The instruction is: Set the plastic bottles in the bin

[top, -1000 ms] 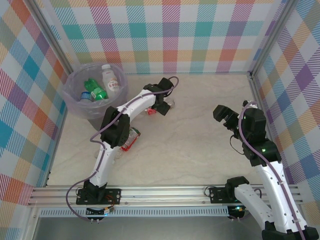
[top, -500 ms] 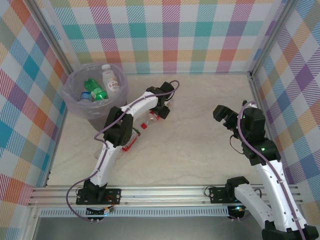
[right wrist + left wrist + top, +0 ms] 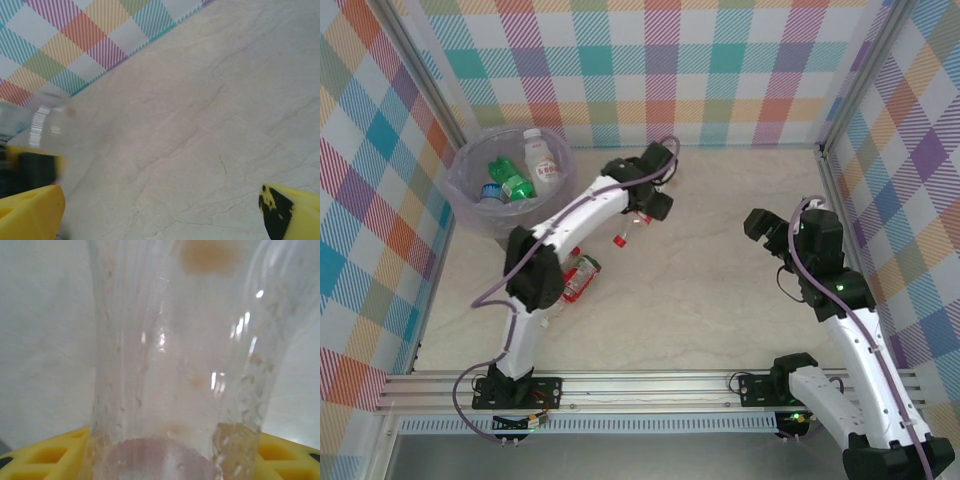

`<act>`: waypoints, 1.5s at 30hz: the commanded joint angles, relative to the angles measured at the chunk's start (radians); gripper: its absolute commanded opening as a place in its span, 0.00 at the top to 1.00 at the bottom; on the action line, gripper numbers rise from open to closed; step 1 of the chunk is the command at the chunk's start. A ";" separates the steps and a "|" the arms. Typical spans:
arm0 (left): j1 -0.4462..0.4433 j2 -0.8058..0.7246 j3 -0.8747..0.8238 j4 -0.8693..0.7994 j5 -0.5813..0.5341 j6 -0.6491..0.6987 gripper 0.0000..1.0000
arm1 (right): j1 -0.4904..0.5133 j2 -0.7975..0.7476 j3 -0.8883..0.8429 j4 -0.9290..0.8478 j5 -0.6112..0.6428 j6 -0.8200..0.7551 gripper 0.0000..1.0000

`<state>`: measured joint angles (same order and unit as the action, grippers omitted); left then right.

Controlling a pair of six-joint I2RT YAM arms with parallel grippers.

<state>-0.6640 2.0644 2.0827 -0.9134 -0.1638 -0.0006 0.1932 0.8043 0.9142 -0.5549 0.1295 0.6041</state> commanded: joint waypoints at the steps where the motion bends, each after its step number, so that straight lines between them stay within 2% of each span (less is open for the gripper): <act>1: 0.072 -0.186 0.012 0.011 0.040 -0.084 0.42 | -0.011 0.018 0.002 0.054 -0.016 -0.019 0.01; 7: 0.323 -0.424 -0.032 0.115 0.189 -0.227 0.44 | -0.021 0.063 0.003 0.080 -0.046 -0.033 0.01; 12: 0.498 -0.555 -0.105 0.195 0.106 -0.249 0.43 | -0.036 0.074 0.003 0.088 -0.066 -0.037 0.01; 14: 0.557 -0.558 -0.106 0.193 0.098 -0.251 0.43 | -0.039 0.074 0.000 0.090 -0.071 -0.035 0.01; 17: 0.611 -0.537 -0.111 0.189 0.028 -0.233 0.42 | -0.045 0.074 -0.004 0.093 -0.078 -0.033 0.01; 19: 0.641 -0.517 -0.127 0.190 0.049 -0.231 0.42 | -0.046 0.072 -0.004 0.092 -0.082 -0.032 0.01; 26: 0.644 -0.510 -0.279 0.265 0.075 -0.189 0.42 | -0.049 0.079 -0.008 0.093 -0.088 -0.032 0.01; 32: 0.645 -0.512 -0.383 0.267 0.067 -0.162 0.42 | -0.052 0.092 -0.014 0.103 -0.096 -0.027 0.01; 36: 0.645 -0.554 -0.482 0.290 0.101 -0.184 0.38 | -0.052 0.117 -0.013 0.115 -0.107 -0.023 0.01; 38: 0.645 -0.583 -0.537 0.323 0.123 -0.208 0.34 | -0.052 0.129 -0.015 0.121 -0.118 -0.019 0.01; 40: 0.645 -0.599 -0.555 0.324 0.144 -0.213 0.23 | -0.052 0.133 -0.014 0.125 -0.122 -0.020 0.01; 41: 0.645 -0.604 -0.556 0.318 0.148 -0.209 0.15 | -0.052 0.134 -0.015 0.128 -0.122 -0.019 0.01; 45: 0.645 -0.614 -0.499 0.263 0.136 -0.168 0.03 | -0.053 0.148 -0.012 0.134 -0.120 -0.019 0.01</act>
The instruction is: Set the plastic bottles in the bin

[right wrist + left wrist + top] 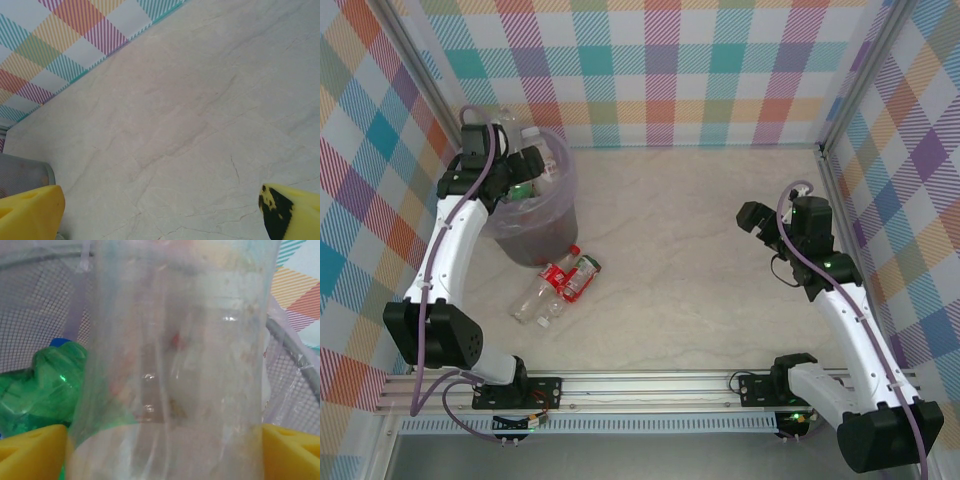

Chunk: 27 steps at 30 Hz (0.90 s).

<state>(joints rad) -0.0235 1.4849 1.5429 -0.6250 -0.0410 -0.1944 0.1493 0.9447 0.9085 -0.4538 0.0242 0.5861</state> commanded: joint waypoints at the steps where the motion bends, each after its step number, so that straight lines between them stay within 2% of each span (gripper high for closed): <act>1: 0.005 -0.034 0.064 -0.041 0.008 0.039 0.00 | -0.009 0.015 -0.006 0.037 -0.018 0.001 0.01; 7: 0.005 -0.006 0.205 -0.110 -0.071 0.119 0.00 | -0.010 0.035 -0.010 0.056 -0.038 0.014 0.01; 12: 0.005 0.063 0.245 -0.111 -0.072 0.139 0.00 | -0.010 0.040 -0.005 0.052 -0.038 0.011 0.01; 15: 0.004 0.108 0.246 -0.105 -0.067 0.136 0.08 | -0.009 0.036 -0.001 0.049 -0.036 0.009 0.01; 17: 0.004 0.126 0.241 -0.109 -0.076 0.129 0.18 | -0.008 0.033 0.001 0.045 -0.034 0.007 0.01; 22: 0.005 0.091 0.150 -0.076 -0.098 0.124 0.38 | -0.010 0.037 0.002 0.045 -0.032 0.005 0.01; 27: 0.004 -0.006 0.028 -0.077 -0.159 0.125 0.42 | -0.010 0.045 0.005 0.049 -0.035 0.003 0.01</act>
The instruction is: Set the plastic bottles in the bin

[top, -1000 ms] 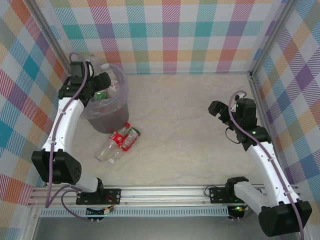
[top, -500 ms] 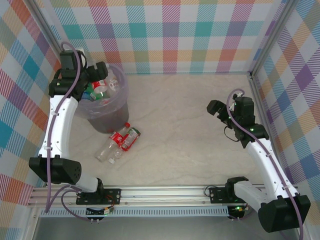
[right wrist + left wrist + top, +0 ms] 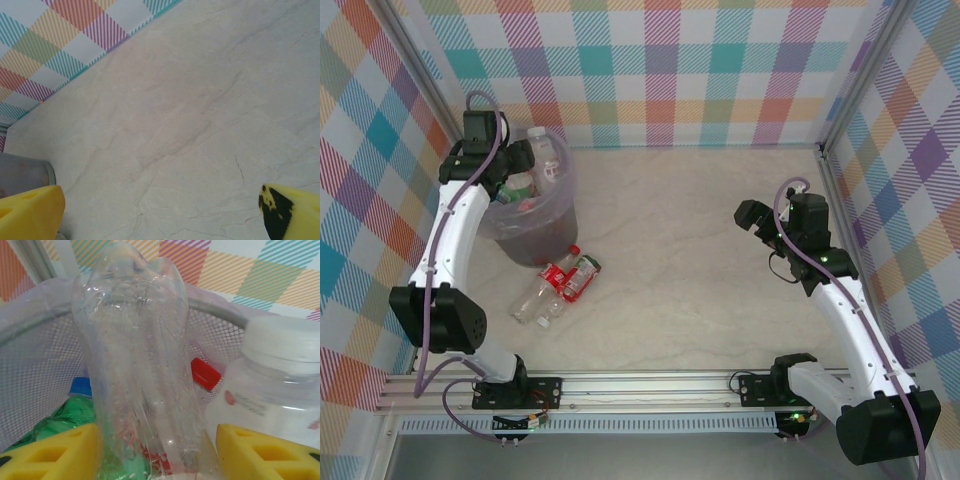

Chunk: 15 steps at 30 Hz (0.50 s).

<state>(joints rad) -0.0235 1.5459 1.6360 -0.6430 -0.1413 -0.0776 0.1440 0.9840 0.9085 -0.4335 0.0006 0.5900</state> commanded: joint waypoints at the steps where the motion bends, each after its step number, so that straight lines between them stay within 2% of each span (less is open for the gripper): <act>1: 0.005 -0.096 -0.101 -0.052 -0.078 0.005 0.42 | -0.004 0.005 0.004 0.027 -0.011 0.000 0.01; 3: 0.006 -0.150 -0.166 -0.028 -0.108 -0.012 0.43 | -0.004 0.008 0.004 0.031 -0.011 0.000 0.01; 6: 0.006 -0.191 -0.239 0.005 -0.084 -0.047 0.46 | -0.004 0.021 0.004 0.046 -0.025 0.005 0.01; 15: -0.001 -0.080 -0.307 0.136 0.134 -0.175 0.48 | -0.004 0.014 0.002 0.042 -0.034 0.008 0.01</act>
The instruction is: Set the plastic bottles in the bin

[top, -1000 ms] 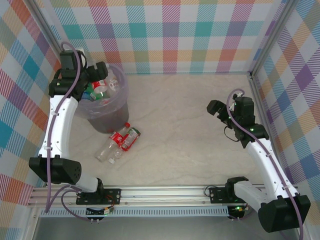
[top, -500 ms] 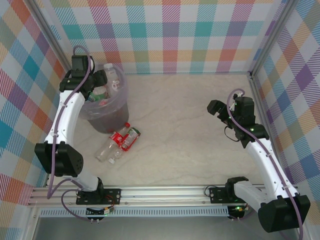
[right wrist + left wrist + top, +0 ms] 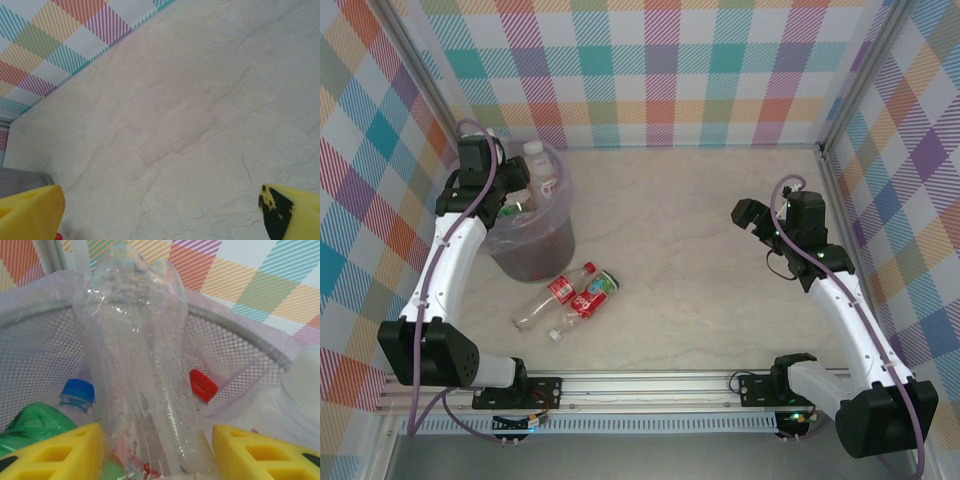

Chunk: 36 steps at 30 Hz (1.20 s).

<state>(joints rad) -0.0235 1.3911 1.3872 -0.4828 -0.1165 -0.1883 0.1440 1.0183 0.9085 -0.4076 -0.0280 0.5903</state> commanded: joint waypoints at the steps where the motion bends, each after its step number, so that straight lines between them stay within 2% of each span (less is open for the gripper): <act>1: -0.008 0.090 -0.054 -0.010 0.120 -0.071 0.49 | -0.004 -0.024 0.000 0.013 -0.002 0.008 0.01; 12: -0.159 0.259 0.056 0.080 0.162 -0.125 0.48 | -0.004 -0.003 0.001 0.036 -0.052 0.024 0.01; 19: -0.267 0.360 0.182 0.044 0.176 -0.119 0.46 | -0.003 0.000 0.009 0.031 -0.076 0.022 0.01; 23: -0.307 0.394 0.260 -0.018 0.161 -0.088 0.38 | -0.003 0.009 0.013 0.023 -0.082 0.018 0.00; 29: -0.322 0.366 0.335 -0.107 0.156 -0.018 0.13 | -0.003 0.013 0.016 0.019 -0.079 0.016 0.00; 33: -0.322 0.359 0.409 -0.151 0.220 0.014 0.09 | -0.003 0.020 0.012 0.040 -0.104 0.025 0.01; 36: -0.322 0.364 0.506 -0.223 0.204 0.062 0.05 | -0.003 0.024 0.013 0.046 -0.117 0.026 0.00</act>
<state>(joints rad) -0.3298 1.7512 1.8103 -0.5911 0.0486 -0.1886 0.1440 1.0393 0.9085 -0.3943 -0.1146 0.6125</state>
